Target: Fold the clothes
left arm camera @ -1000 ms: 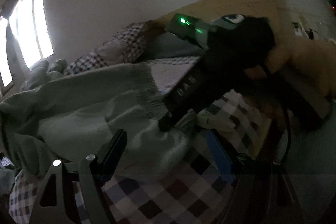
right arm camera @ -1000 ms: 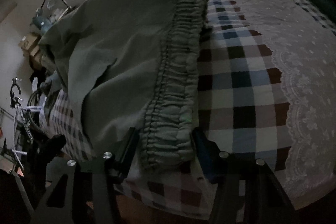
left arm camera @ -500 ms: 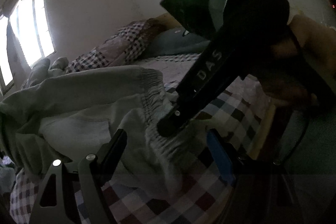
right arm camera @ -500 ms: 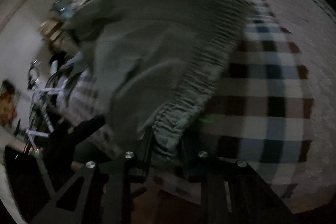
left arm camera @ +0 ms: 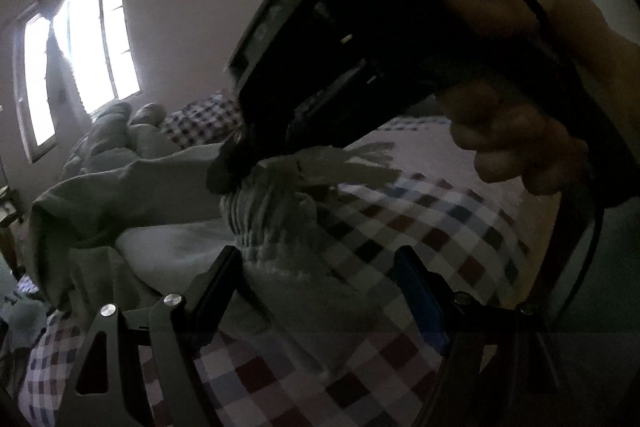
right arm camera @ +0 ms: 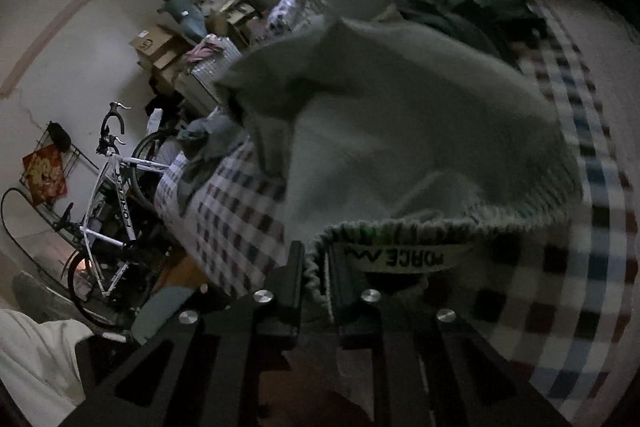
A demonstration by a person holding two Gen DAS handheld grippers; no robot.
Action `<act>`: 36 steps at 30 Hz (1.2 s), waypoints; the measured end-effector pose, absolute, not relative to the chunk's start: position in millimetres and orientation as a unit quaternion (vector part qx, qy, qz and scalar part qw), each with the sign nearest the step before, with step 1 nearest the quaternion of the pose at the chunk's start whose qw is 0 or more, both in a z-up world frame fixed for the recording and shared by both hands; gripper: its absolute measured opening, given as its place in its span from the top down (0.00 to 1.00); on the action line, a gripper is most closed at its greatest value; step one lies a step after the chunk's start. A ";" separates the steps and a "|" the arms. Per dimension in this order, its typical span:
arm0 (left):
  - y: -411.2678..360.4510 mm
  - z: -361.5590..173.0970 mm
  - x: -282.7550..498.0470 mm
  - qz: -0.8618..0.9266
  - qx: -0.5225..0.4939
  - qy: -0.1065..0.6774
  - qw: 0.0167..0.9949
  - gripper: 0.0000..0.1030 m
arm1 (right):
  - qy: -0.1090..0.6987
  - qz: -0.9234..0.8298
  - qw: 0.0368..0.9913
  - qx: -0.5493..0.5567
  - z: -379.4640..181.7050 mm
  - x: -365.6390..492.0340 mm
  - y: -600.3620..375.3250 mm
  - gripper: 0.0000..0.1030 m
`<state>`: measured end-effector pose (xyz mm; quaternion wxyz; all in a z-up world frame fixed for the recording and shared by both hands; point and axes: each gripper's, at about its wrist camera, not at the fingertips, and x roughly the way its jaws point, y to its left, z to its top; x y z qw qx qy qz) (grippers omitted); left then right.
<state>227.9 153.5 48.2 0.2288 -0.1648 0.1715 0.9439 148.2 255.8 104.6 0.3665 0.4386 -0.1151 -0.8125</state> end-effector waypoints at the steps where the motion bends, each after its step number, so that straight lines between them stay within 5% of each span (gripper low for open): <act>1: 152.0 49.3 226.3 0.945 -0.167 0.166 0.226 0.20 | -0.120 -0.814 0.368 0.432 108.7 146.2 254.5 0.92; 13: 148.2 55.9 231.5 0.950 -0.160 0.170 0.205 0.30 | -0.167 -0.829 0.355 0.399 120.8 140.2 256.7 0.94; 20: 145.2 64.1 234.3 0.951 -0.146 0.174 0.211 0.73 | -0.194 -0.839 0.350 0.370 134.4 141.6 273.7 0.95; 24: 135.4 73.9 227.7 0.955 -0.140 0.151 0.215 0.79 | -0.215 -0.835 0.349 0.368 127.7 142.0 291.3 0.95; 29: 118.8 86.1 215.6 0.959 -0.142 0.115 0.218 0.80 | -0.244 -0.827 0.347 0.370 114.8 142.6 315.4 0.86; 33: 108.2 93.3 209.7 0.962 -0.139 0.095 0.214 0.81 | -0.268 -0.819 0.350 0.367 105.8 144.4 334.3 0.60; 36: 98.6 98.5 203.6 0.963 -0.142 0.072 0.216 0.81 | -0.276 -0.816 0.359 0.360 105.0 148.4 342.9 0.57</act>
